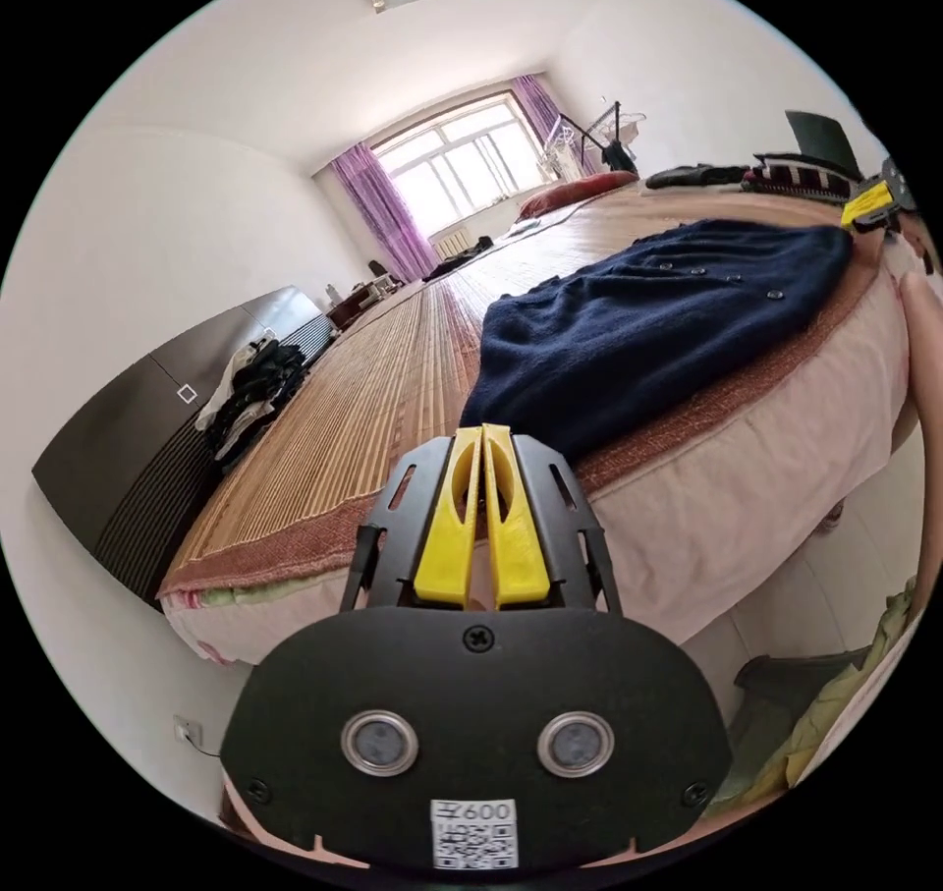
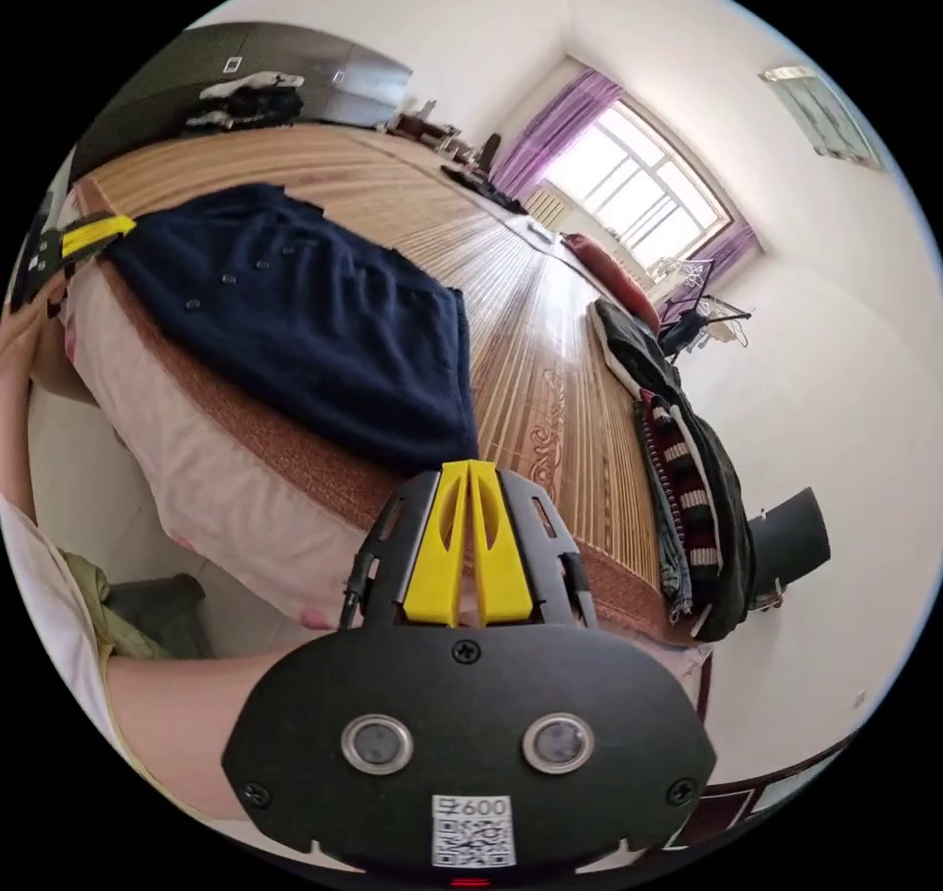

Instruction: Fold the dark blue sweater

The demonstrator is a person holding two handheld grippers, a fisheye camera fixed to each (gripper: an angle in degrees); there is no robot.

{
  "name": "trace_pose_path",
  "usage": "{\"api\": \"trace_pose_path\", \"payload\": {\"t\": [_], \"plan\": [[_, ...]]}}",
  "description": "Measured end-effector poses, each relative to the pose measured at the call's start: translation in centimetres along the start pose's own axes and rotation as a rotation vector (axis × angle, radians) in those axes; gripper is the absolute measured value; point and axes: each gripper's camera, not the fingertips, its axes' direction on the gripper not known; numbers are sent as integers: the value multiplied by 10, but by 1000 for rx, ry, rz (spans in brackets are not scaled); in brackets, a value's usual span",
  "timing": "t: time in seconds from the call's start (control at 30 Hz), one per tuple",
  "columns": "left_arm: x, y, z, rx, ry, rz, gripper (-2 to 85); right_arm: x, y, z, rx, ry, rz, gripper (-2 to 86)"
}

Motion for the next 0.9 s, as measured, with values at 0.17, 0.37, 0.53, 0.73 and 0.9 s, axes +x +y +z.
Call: {"api": "trace_pose_path", "payload": {"t": [0.17,0.37,0.53,0.73,0.9], "plan": [[-47,43,-17,-60,-100,-319,9,4,11,-21,51,49,67,-8],[-20,52,-43,198,101,-239,9,26,21,5,135,-202,564,-8],[9,70,15,19,89,-335,8,0,45,35,91,-68,720,-8],[-13,76,3,-27,27,-304,8,-42,70,5,279,89,459,-8],[-11,107,-103,417,-321,-317,8,-83,97,-78,679,246,326,-3]]}}
